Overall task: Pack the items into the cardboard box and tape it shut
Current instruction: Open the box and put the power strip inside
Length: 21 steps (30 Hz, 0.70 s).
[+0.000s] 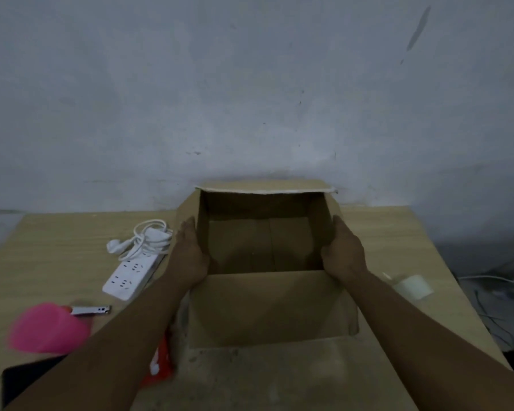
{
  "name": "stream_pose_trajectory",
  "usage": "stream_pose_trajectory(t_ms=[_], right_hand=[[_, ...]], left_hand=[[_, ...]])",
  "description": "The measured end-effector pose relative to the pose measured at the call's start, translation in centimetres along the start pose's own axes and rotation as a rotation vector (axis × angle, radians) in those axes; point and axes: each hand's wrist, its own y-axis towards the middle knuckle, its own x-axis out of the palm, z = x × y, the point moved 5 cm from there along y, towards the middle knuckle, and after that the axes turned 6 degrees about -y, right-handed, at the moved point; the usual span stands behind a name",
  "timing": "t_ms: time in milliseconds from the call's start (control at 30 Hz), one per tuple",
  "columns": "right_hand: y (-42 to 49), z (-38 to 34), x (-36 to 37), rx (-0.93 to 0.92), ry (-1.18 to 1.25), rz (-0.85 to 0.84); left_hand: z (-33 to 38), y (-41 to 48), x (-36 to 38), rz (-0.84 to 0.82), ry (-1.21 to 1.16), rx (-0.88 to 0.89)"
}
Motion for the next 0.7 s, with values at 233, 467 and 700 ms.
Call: stream_pose_trajectory(t_ms=[233, 467, 700], right_hand=[[-2.5, 0.4, -0.6, 0.014, -0.042, -0.025], [-7.0, 1.1, -1.2, 0.05, -0.092, -0.041], [-11.6, 2.5, -1.5, 0.019, -0.091, -0.042]], left_hand=[[2.9, -3.3, -0.3, -0.016, -0.064, 0.047], [2.0, -6.7, 0.1, -0.088, -0.051, 0.047], [1.5, -11.5, 0.8, -0.132, -0.06, 0.045]])
